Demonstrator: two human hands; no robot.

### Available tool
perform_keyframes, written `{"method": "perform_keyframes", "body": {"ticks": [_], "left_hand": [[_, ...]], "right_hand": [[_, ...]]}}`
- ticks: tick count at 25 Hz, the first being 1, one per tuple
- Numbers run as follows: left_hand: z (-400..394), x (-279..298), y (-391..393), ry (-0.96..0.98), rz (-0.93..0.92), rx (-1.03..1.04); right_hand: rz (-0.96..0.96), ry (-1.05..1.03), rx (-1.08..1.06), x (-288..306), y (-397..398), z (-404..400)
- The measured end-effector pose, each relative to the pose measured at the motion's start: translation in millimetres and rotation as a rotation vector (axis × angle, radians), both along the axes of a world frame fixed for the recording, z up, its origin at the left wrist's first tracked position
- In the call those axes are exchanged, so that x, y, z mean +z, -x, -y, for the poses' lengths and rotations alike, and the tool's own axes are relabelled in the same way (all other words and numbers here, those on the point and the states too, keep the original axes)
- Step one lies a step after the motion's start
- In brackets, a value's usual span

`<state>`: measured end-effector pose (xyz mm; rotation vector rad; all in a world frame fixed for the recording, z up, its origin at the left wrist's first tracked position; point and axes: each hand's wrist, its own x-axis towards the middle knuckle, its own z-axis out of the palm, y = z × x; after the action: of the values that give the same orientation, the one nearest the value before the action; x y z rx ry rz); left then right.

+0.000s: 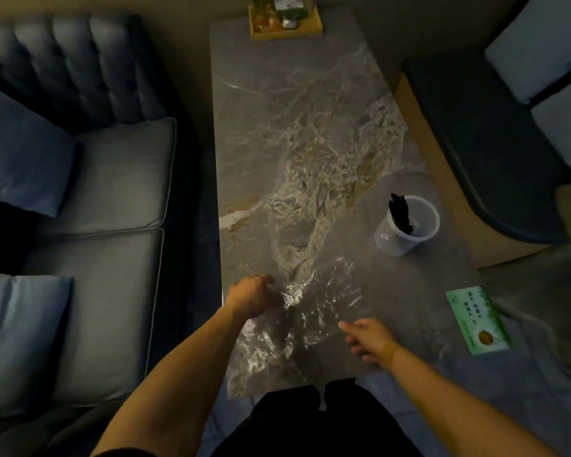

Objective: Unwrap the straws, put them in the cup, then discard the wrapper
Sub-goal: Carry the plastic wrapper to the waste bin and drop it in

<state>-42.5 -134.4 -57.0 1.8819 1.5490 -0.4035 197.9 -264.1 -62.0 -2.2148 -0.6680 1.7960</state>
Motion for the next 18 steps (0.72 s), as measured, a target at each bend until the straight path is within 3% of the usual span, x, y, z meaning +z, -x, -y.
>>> {"method": "perform_keyframes", "body": {"ticks": [3, 6, 14, 18], "left_hand": [[11, -5, -1, 0.058, 0.078, 0.119], [24, -12, 2, 0.146, 0.171, 0.192], [46, -9, 1, 0.300, 0.452, 0.410], [51, -3, -10, 0.309, 0.594, 0.396]], "right_hand": [[-0.120, 0.009, -0.299, -6, 5, 1], [-0.196, -0.016, -0.408, -9, 9, 0], [-0.136, -0.236, -0.386, -2, -8, -2], [-0.091, -0.380, -0.422, 18, -29, 6]]}}
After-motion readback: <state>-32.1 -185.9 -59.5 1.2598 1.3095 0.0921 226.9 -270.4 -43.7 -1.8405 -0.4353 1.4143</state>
